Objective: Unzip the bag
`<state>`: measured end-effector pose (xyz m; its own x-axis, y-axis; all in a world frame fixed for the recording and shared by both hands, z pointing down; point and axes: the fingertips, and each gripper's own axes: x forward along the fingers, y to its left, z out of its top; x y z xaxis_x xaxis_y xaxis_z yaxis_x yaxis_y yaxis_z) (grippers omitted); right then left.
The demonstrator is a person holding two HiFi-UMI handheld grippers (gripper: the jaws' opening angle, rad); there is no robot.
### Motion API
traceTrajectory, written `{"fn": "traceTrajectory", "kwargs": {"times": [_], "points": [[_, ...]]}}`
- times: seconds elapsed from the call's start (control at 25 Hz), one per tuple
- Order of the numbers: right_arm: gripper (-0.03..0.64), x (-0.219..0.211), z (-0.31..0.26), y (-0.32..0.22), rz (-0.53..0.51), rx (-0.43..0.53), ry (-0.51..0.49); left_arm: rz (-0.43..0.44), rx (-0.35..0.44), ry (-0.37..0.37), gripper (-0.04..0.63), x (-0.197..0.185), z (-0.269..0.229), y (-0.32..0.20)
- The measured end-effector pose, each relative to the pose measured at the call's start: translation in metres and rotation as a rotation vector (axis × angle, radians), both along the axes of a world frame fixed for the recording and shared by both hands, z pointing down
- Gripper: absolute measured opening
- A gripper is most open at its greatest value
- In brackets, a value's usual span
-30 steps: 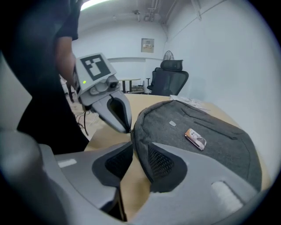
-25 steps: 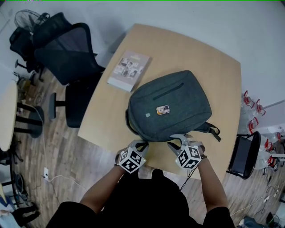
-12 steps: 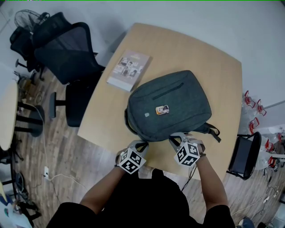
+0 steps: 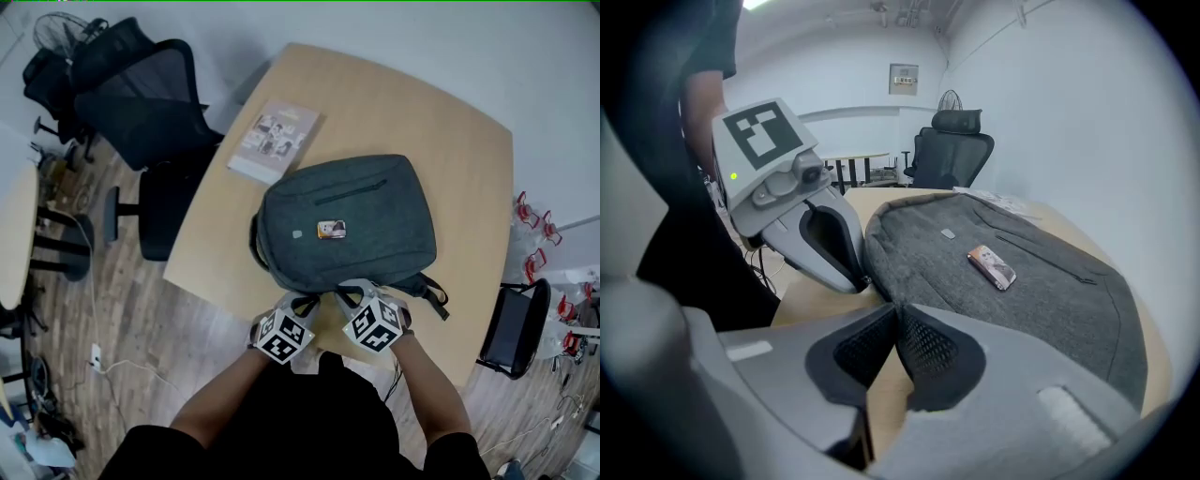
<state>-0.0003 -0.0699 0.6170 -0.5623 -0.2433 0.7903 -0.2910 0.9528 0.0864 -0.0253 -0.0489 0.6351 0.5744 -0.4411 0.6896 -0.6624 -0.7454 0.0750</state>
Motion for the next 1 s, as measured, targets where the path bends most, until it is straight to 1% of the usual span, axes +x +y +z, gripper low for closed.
{"fn": "traceTrajectory", "kwargs": {"times": [0.28, 0.44, 0.52, 0.6, 0.68, 0.8, 0.84, 0.92, 1.0], "points": [[0.037, -0.004, 0.005, 0.004, -0.031, 0.045, 0.031, -0.016, -0.003, 0.011, 0.028, 0.0, 0.002, 0.001], [0.077, -0.004, 0.004, 0.01, -0.022, 0.035, -0.002, -0.051, 0.0, 0.015, 0.031, -0.007, 0.004, 0.007], [0.1, -0.004, -0.008, 0.016, -0.005, 0.037, -0.048, -0.078, 0.028, 0.027, 0.034, -0.014, -0.003, 0.009], [0.1, -0.003, -0.025, 0.019, 0.035, 0.029, -0.114, -0.109, 0.08, 0.053, 0.039, -0.024, -0.021, 0.008], [0.1, -0.001, -0.041, 0.018, 0.096, 0.019, -0.192, -0.142, 0.134, 0.089, 0.037, -0.032, -0.043, 0.002], [0.096, 0.005, -0.063, 0.007, 0.223, 0.006, -0.325, -0.188, 0.206, 0.128, 0.037, -0.043, -0.074, -0.016], [0.076, 0.008, -0.072, 0.001, 0.269, 0.016, -0.367, -0.201, 0.228, 0.137, 0.037, -0.046, -0.083, -0.023], [0.003, 0.015, -0.091, -0.011, 0.348, 0.062, -0.439, -0.225, 0.267, 0.156, 0.035, -0.051, -0.098, -0.038], [0.003, 0.021, -0.111, -0.021, 0.403, 0.131, -0.488, -0.242, 0.298, 0.182, 0.028, -0.053, -0.113, -0.05]]}}
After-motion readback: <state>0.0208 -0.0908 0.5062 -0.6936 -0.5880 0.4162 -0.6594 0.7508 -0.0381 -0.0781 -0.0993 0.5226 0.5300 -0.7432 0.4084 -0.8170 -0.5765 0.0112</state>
